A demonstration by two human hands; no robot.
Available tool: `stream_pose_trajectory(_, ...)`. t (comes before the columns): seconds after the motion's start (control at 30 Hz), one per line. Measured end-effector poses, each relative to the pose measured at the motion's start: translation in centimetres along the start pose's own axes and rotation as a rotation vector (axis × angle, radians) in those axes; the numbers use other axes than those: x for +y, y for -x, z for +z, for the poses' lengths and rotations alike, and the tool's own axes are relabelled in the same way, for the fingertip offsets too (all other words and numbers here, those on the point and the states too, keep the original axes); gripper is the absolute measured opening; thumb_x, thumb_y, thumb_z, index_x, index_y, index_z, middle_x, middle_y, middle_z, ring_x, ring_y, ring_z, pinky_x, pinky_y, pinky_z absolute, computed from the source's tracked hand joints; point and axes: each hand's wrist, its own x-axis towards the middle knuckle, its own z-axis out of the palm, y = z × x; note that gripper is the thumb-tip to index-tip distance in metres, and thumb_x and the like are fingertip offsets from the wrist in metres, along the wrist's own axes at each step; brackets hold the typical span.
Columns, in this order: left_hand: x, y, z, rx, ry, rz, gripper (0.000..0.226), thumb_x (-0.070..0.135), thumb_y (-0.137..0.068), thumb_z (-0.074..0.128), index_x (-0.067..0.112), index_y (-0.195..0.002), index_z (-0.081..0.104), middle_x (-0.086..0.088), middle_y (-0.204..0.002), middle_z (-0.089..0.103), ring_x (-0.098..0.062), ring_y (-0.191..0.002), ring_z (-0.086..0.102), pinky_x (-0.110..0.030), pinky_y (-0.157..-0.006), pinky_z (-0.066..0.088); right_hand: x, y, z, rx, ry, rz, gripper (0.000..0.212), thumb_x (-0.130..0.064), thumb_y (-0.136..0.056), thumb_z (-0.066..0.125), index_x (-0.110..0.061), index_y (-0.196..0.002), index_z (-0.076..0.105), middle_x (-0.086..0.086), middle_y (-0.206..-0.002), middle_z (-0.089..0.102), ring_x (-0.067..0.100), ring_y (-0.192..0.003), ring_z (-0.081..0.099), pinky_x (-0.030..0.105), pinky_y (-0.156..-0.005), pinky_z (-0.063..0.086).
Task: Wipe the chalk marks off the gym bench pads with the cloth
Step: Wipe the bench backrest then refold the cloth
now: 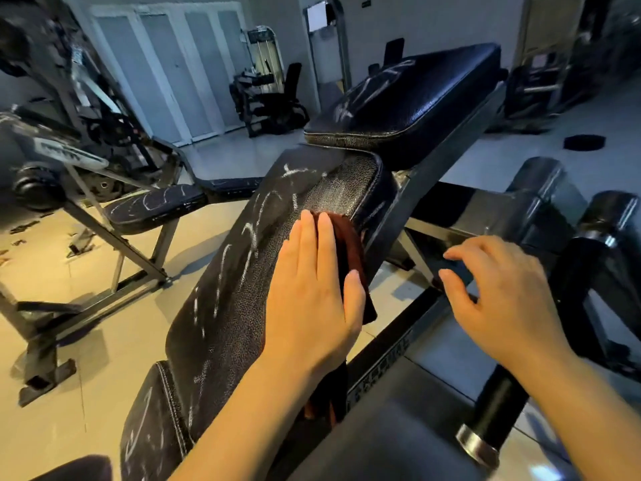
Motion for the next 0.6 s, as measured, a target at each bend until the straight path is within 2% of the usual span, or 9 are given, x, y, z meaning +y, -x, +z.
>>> stream_pose_trajectory(0.07,0.6,-1.2,0.3,0.031,-0.042,-0.014,0.070,0.048,-0.099,0.020,0.001,-0.150,0.023,-0.021,-0.155,0.026,-0.033,-0.144,0.024,-0.037,-0.118,0.016,0.1,-0.1,0.0,-0.009,-0.009,-0.001,0.018,-0.023,-0.088,0.060,-0.011,-0.101,0.065,0.004,-0.098,0.060,0.028,-0.090,0.057,0.039,-0.082,0.038)
stream_pose_trajectory(0.13,1.1,-3.4,1.0,0.058,-0.125,0.009,0.069,0.045,-0.098,0.027,-0.003,-0.147,0.028,-0.025,-0.151,0.033,-0.038,-0.140,0.033,-0.044,-0.115,0.025,0.0,-0.1,0.2,-0.018,-0.020,-0.004,0.017,-0.021,-0.089,0.063,-0.012,-0.103,0.065,0.003,-0.100,0.061,0.026,-0.092,0.057,0.042,-0.085,0.041)
stream_pose_trajectory(0.33,4.8,-11.4,2.2,0.032,-0.233,0.014,0.071,0.045,-0.099,0.041,-0.001,-0.149,0.022,-0.022,-0.154,0.027,-0.034,-0.144,0.024,-0.041,-0.118,0.020,0.2,-0.1,0.1,-0.058,-0.035,0.038,0.022,-0.018,-0.083,0.071,-0.012,-0.103,0.067,0.002,-0.100,0.062,0.026,-0.093,0.059,0.045,-0.086,0.043)
stream_pose_trajectory(0.47,3.7,-8.7,1.6,0.061,-0.125,-0.020,0.069,0.047,-0.098,0.031,0.002,-0.149,0.024,-0.019,-0.155,0.027,-0.031,-0.144,0.026,-0.036,-0.117,0.020,0.4,0.3,-0.2,-0.067,-0.046,0.037,0.022,-0.017,-0.082,0.072,-0.011,-0.102,0.067,0.003,-0.099,0.061,0.027,-0.091,0.060,0.043,-0.087,0.043)
stream_pose_trajectory(0.6,1.4,-3.3,0.7,0.079,-0.098,-0.071,0.062,0.041,-0.101,0.025,0.002,-0.149,0.026,-0.018,-0.154,0.031,-0.030,-0.142,0.031,-0.032,-0.114,0.019,0.7,0.6,-0.4,-0.074,-0.046,-0.023,0.023,-0.018,-0.083,0.072,-0.010,-0.104,0.067,0.005,-0.098,0.062,0.029,-0.090,0.061,0.048,-0.089,0.046)
